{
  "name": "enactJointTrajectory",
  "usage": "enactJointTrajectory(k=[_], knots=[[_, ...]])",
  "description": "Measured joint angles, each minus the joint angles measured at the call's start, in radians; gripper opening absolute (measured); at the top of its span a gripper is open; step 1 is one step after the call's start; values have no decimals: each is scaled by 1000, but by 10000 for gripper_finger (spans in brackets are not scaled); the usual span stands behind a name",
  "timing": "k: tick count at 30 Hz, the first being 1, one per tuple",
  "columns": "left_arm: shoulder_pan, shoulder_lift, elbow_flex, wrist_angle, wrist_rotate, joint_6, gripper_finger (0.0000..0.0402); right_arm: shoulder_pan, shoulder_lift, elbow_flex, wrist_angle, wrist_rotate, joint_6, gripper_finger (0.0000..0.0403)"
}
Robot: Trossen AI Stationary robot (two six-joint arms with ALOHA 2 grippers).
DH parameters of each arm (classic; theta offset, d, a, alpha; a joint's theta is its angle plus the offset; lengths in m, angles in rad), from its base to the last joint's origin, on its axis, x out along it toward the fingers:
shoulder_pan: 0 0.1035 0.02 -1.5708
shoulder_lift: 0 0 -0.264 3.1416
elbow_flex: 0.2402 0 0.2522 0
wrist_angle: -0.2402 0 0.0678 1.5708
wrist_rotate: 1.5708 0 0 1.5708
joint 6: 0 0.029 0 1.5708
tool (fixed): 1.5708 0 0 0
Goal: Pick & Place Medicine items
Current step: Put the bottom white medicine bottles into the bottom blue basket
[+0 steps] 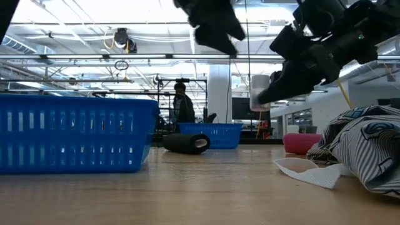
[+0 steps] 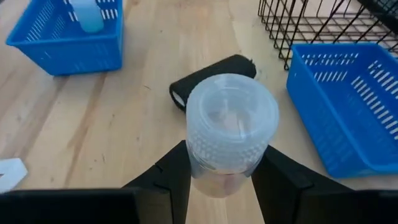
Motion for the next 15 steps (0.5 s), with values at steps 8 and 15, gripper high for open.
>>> enactJointTrajectory(k=[8, 15], knots=[[4, 101, 54, 44, -9, 106, 333, -4, 43, -1, 20, -51, -8, 130], [26, 145, 55, 78, 15, 46, 324, -2, 42, 0, 67, -50, -49, 130]])
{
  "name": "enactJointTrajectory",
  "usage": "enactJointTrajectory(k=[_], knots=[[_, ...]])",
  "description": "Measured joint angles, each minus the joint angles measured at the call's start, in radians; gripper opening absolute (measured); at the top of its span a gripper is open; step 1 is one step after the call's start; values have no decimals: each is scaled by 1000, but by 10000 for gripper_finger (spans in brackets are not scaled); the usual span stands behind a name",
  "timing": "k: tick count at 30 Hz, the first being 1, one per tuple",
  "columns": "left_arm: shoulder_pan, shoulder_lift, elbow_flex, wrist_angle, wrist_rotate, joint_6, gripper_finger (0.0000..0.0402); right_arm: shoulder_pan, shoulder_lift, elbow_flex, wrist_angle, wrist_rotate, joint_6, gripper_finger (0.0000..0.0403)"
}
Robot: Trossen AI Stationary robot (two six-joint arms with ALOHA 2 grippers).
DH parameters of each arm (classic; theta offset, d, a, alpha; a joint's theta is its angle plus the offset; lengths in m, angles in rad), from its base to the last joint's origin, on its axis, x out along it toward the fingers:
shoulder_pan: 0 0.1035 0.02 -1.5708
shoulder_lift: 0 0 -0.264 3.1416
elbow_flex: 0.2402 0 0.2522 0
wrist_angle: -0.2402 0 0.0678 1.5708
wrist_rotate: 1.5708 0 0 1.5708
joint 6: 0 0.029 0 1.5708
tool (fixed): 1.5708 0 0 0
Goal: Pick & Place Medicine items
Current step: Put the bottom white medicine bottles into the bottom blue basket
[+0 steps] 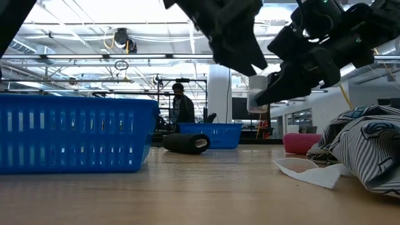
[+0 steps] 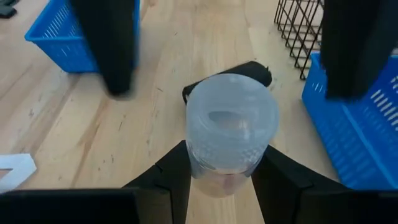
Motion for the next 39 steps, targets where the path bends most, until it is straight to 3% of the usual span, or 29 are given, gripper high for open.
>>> enactJointTrajectory(k=[15, 19, 32, 39], knots=[[22, 22, 0, -7, 83, -17, 301, 0, 0, 0, -17, -5, -40, 130], [22, 29, -1, -50, 83, 3, 288, 8, 0, 0, -23, -51, -63, 130], [21, 27, -1, -8, 90, 12, 276, 39, 0, 0, 41, -50, -112, 130], [20, 27, -1, -7, 91, 11, 232, 38, 0, 0, 41, -47, -109, 130]])
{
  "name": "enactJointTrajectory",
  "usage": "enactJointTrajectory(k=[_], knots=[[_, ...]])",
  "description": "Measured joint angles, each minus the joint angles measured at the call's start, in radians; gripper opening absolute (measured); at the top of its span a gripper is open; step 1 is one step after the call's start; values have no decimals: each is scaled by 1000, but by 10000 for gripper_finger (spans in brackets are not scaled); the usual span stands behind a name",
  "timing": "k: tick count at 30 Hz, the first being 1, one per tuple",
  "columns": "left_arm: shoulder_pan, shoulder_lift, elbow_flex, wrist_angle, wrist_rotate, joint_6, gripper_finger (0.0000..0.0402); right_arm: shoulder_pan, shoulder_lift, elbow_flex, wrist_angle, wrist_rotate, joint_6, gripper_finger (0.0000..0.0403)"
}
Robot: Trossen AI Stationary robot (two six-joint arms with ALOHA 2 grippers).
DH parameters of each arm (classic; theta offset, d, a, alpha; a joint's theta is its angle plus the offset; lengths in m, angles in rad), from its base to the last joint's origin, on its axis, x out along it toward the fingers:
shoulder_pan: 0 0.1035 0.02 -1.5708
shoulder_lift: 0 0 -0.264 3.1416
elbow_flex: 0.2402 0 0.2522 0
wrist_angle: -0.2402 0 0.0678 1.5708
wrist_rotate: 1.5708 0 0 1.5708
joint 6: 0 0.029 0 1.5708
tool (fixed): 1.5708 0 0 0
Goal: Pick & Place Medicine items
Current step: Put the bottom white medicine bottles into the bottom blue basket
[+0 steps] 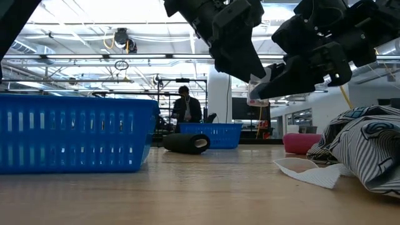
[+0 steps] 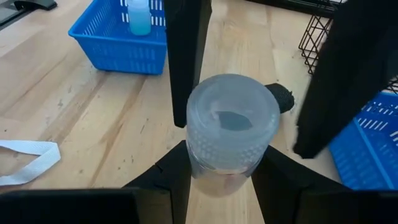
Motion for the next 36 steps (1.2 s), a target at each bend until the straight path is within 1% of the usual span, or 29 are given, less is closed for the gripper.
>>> enactJointTrajectory(k=[7, 11, 14, 16, 20, 24, 27, 31, 36], knots=[[-8, 0, 0, 9, 6, 2, 158, 0, 0, 0, -8, -2, 3, 130], [-7, 0, -1, 11, 7, 8, 133, 0, 0, 0, -8, -4, 7, 130], [-8, -1, -1, 11, 7, 8, 133, 0, 0, 0, -7, -3, 26, 133], [-10, -13, -1, 1, 1, 10, 134, -1, 0, 0, 0, 2, 46, 145], [-22, -55, -2, 1, -45, 11, 131, 0, -4, 1, -11, 40, 89, 186], [-39, -111, 1, -21, -51, 8, 131, -1, -17, -1, -50, 53, 104, 229], [-64, -135, 0, -72, -49, 10, 131, -1, -30, 0, -89, 51, 101, 249], [-109, -180, -16, -118, -46, -3, 131, -1, -39, -1, -92, 52, 99, 262], [-172, -259, -140, -108, -66, -95, 131, -1, -43, -2, -95, 53, 99, 264]])
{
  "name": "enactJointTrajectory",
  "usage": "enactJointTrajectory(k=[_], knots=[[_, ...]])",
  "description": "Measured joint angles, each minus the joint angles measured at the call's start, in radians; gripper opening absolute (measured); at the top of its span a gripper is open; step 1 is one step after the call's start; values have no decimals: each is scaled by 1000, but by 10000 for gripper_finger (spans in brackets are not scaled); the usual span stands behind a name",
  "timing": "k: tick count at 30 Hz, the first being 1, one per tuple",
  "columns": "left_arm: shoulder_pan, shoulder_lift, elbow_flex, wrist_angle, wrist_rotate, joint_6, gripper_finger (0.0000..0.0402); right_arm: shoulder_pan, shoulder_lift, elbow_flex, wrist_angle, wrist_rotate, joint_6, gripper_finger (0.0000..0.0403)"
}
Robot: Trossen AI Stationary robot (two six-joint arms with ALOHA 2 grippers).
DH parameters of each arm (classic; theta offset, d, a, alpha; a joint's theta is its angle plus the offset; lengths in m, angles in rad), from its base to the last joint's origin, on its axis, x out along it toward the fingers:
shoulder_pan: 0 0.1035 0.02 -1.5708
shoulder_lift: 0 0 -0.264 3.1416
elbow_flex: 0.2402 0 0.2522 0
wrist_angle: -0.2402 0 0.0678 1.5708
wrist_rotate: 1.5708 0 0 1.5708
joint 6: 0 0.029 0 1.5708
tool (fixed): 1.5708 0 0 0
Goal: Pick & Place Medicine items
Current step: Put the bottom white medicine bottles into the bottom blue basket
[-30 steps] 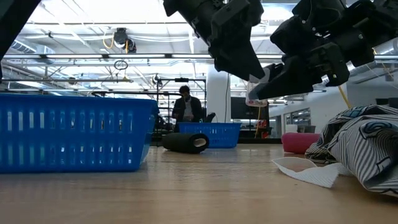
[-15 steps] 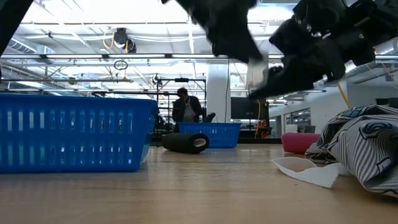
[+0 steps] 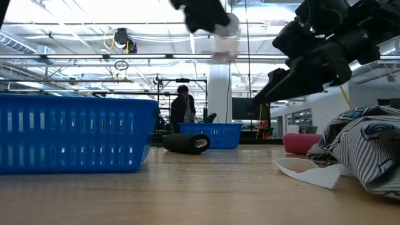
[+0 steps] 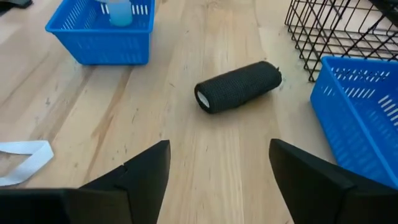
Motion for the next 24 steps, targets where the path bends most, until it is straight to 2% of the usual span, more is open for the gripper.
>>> enactJointTrajectory(k=[4, 10, 16, 20, 24], knots=[[-70, -102, -133, 40, -43, -107, 131, 0, 0, 0, -1, 0, 0, 264], [-175, -218, -360, 219, -119, -247, 131, -1, 0, 0, 19, 1, 0, 265], [-270, -265, -558, 319, -232, -355, 131, -1, 0, 1, 59, 1, 6, 265], [-312, -264, -654, 412, -275, -370, 131, -1, 0, 1, 69, 1, 7, 265], [-345, -266, -726, 536, -362, -298, 131, -1, 0, 1, 75, 1, 7, 265]])
